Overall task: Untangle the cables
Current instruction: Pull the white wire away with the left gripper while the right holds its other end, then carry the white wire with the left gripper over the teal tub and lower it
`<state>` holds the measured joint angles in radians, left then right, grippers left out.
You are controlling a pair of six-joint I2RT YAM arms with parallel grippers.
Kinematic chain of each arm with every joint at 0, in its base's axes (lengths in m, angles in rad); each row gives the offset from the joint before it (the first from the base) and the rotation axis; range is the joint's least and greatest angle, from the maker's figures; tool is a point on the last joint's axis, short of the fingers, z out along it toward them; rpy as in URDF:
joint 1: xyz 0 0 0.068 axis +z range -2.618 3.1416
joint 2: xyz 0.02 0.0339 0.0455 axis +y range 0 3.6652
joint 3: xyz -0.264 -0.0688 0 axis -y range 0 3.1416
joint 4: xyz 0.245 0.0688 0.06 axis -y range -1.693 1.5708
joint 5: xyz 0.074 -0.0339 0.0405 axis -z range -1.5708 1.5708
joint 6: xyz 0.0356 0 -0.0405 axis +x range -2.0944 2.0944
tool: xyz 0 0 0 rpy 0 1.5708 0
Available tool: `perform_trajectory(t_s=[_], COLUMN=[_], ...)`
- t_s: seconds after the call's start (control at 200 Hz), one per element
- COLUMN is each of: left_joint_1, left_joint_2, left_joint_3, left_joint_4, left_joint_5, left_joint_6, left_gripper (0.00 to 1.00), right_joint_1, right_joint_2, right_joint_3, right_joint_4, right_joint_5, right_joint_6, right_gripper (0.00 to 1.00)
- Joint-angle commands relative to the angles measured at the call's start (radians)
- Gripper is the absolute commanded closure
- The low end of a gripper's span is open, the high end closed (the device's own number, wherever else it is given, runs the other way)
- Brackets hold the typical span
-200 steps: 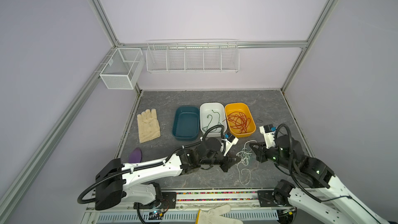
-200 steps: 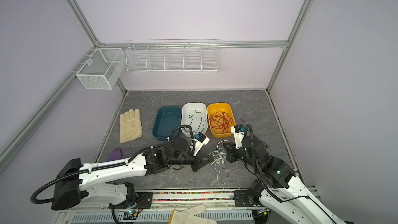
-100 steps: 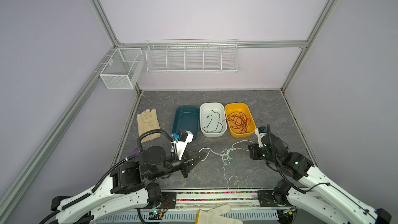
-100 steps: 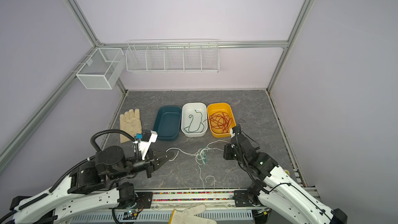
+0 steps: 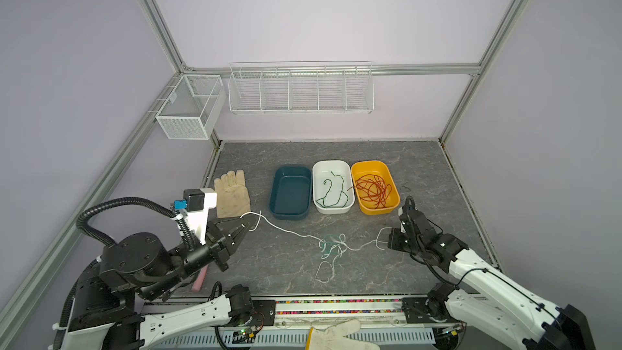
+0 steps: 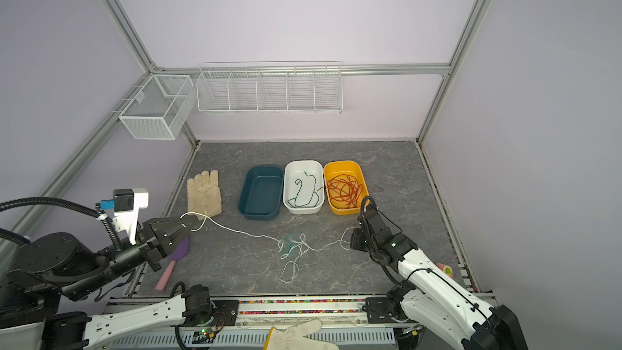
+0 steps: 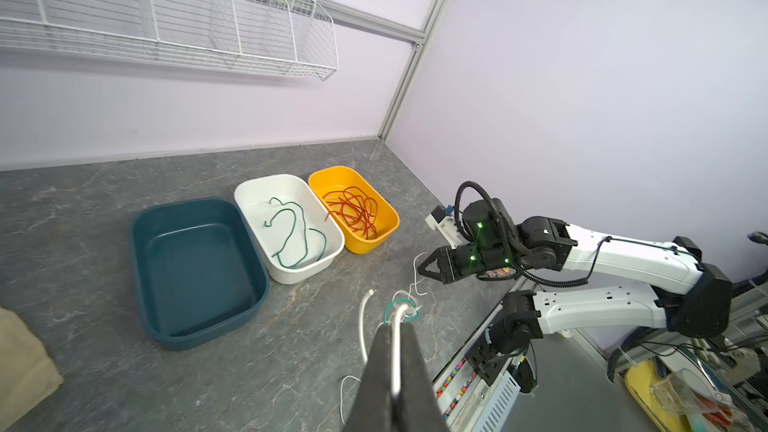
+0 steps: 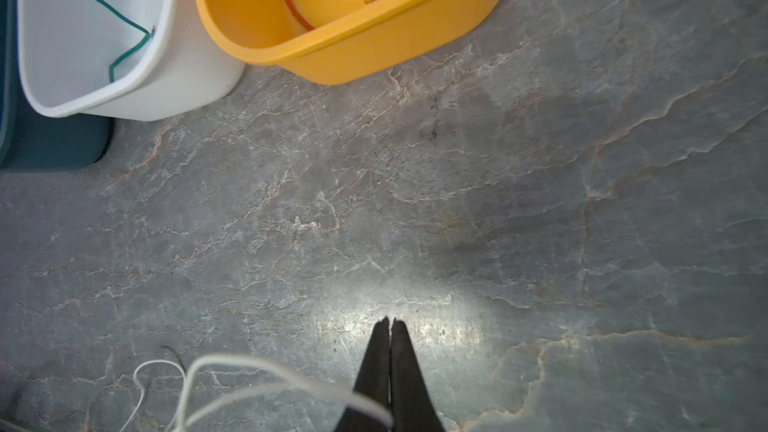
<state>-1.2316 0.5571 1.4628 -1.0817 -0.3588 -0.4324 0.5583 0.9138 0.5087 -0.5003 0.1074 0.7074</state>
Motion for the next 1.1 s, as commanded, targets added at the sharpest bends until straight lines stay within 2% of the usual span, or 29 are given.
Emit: perform_trajectory(t_s=[0.0, 0.1, 0.195, 0.315, 0.59, 0.93, 1.03, 1.094], left_joint_1=[-0.003, -0.004, -0.003, -0.004, -0.005, 0.000, 0.050, 0.158], left_joint_2=[0.038, 0.056, 0.082, 0.098, 0.161, 0.254, 0.281, 0.293], left_joint_3=[0.075, 0.115, 0.179, 0.258, 0.167, 0.079, 0.049, 0.019], left_joint_4=[-0.130, -0.141, -0.165, -0.188, -0.122, -0.050, -0.015, 0.022], left_joint_5=[-0.083, -0.090, -0.098, -0.127, -0.107, -0.168, -0.143, -0.038], left_joint_6=[0.033, 0.047, 0.060, 0.064, 0.117, 0.191, 0.218, 0.243], left_gripper=[1.00, 1.00, 1.00, 1.00, 1.00, 1.00, 1.00, 1.00], right_joint_1=[-0.016, -0.018, -0.021, -0.077, -0.094, -0.092, -0.091, -0.089], right_joint_2=[0.034, 0.044, 0.032, 0.050, 0.063, -0.127, -0.173, -0.202], right_joint_3=[-0.036, -0.047, -0.032, -0.058, -0.075, -0.026, -0.006, 0.006], right_joint_4=[0.051, 0.077, 0.042, 0.053, 0.137, 0.014, -0.016, -0.033], right_joint_5=[-0.021, -0.048, -0.003, -0.023, -0.144, -0.132, -0.146, -0.152], right_joint_6=[0.023, 0.019, 0.007, 0.008, 0.007, -0.032, -0.041, -0.046], right_gripper=[0.94, 0.94, 0.94, 0.94, 0.94, 0.94, 0.94, 0.94])
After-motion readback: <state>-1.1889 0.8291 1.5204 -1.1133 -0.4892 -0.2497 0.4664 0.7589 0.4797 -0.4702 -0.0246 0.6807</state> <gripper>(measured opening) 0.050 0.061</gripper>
